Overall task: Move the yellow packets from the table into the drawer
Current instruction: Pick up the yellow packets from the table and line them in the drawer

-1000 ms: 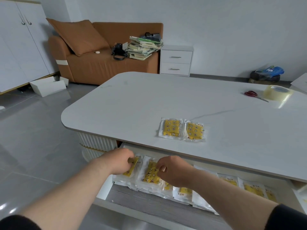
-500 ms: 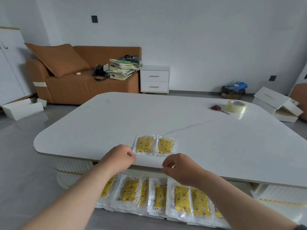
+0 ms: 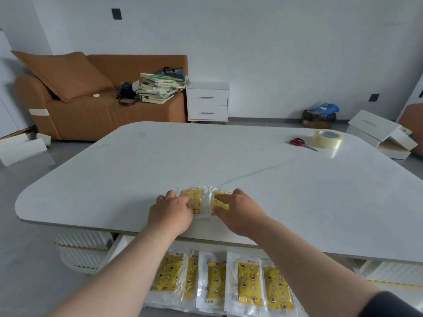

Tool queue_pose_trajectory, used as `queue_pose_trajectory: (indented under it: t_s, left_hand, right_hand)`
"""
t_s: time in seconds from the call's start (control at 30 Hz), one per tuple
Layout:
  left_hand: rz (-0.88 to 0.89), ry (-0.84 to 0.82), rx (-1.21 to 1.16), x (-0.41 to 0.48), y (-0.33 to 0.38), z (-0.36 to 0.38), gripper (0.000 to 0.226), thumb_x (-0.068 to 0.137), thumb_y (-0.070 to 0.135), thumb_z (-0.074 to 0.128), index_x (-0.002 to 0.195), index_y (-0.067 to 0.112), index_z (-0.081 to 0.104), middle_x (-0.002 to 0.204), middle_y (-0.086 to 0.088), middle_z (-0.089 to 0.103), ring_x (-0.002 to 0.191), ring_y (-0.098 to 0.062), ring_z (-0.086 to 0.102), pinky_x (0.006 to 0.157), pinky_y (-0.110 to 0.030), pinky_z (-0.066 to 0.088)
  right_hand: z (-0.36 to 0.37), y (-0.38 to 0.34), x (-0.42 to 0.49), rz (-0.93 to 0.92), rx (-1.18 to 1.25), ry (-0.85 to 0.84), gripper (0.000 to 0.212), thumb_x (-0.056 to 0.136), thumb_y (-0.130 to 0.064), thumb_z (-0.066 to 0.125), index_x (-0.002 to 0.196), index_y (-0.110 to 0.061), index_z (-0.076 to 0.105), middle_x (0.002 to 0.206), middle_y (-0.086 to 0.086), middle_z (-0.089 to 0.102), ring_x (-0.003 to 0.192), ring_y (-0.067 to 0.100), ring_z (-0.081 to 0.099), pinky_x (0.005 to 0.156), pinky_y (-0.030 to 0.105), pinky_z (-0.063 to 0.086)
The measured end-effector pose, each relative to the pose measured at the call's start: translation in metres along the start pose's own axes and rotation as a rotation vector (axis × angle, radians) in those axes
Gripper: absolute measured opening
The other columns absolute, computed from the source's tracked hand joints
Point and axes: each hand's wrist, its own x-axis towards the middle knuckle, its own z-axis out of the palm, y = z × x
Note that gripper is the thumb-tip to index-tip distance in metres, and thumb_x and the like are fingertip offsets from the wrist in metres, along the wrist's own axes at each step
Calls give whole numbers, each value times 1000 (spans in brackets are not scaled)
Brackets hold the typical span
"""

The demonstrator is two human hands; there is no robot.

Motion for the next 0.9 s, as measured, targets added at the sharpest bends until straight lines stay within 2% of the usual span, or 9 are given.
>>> queue_pose_trajectory:
  t_s: [0.17, 0.23, 0.3, 0.4, 0.53, 0.63, 0.7, 0.8, 0.9]
  left_hand:
    - [-12, 21, -20, 2, -3, -1, 42, 99, 46, 31, 114, 28, 66, 120, -5, 57, 112, -28, 49, 94, -39, 44]
    - [-30, 53, -50, 2, -5, -2, 38, 95, 48, 40, 102, 25, 68, 111, -3, 61, 104, -26, 54, 89, -38, 48]
    - [-50, 82, -72, 1, -6, -3, 32, 90, 49, 50, 93, 22, 65, 103, -2, 62, 96, -25, 56, 83, -35, 50]
    - [-125, 76, -99, -2, -3, -6, 31, 85, 48, 58, 90, 18, 57, 97, -2, 58, 92, -25, 54, 77, -34, 49]
    - [-284, -10, -48, -2, 3, -16, 43, 77, 52, 67, 92, 16, 47, 95, -4, 56, 90, -27, 56, 68, -30, 44]
    - [-329, -67, -119, -1, 7, -22, 47, 72, 47, 76, 92, 13, 49, 94, -4, 59, 89, -26, 59, 66, -29, 44]
    - [-360, -116, -208, -2, 8, -25, 53, 68, 43, 82, 94, 11, 48, 92, -5, 57, 90, -26, 59, 69, -29, 46]
    - [-396, -141, -341, -4, 5, -26, 57, 62, 35, 87, 95, 7, 49, 95, -7, 60, 90, -26, 60, 79, -32, 52]
    - [-368, -98, -405, -4, 0, -27, 49, 60, 26, 88, 91, 9, 55, 91, -8, 64, 84, -25, 63, 81, -36, 55]
  right_hand:
    - [-4, 7, -5, 21, -17, -102, 35, 99, -35, 40, 117, -23, 66, 113, 8, 53, 116, 22, 42, 97, 31, 37]
    - [-9, 12, -6, 39, 12, -72, 29, 95, -36, 46, 101, -28, 73, 102, 2, 54, 106, 22, 47, 91, 31, 43]
    - [-12, 16, -8, 81, 72, -24, 25, 90, -34, 55, 82, -21, 75, 92, 1, 56, 90, 24, 56, 79, 33, 50]
    - [-17, 20, -14, 153, 56, 34, 18, 85, -36, 65, 89, -19, 69, 107, -2, 54, 87, 18, 57, 70, 29, 49]
    - [-21, 25, -17, 253, -85, 1, 47, 80, -49, 65, 114, -18, 55, 113, 2, 56, 103, 21, 53, 78, 29, 46]
    - [-24, 21, -14, 295, -137, -44, 29, 79, -40, 64, 80, -13, 51, 80, 0, 55, 70, 16, 52, 54, 24, 42]
    - [-25, 17, -13, 347, -123, -78, 34, 80, -37, 66, 69, -14, 43, 69, -1, 47, 59, 13, 44, 47, 23, 34]
    - [-25, 16, -13, 409, -57, -96, 34, 79, -37, 70, 73, -14, 46, 71, -1, 48, 59, 13, 44, 46, 23, 34]
    - [-27, 19, -16, 433, 9, -103, 35, 78, -36, 72, 97, -12, 56, 86, 0, 55, 73, 16, 53, 54, 23, 42]
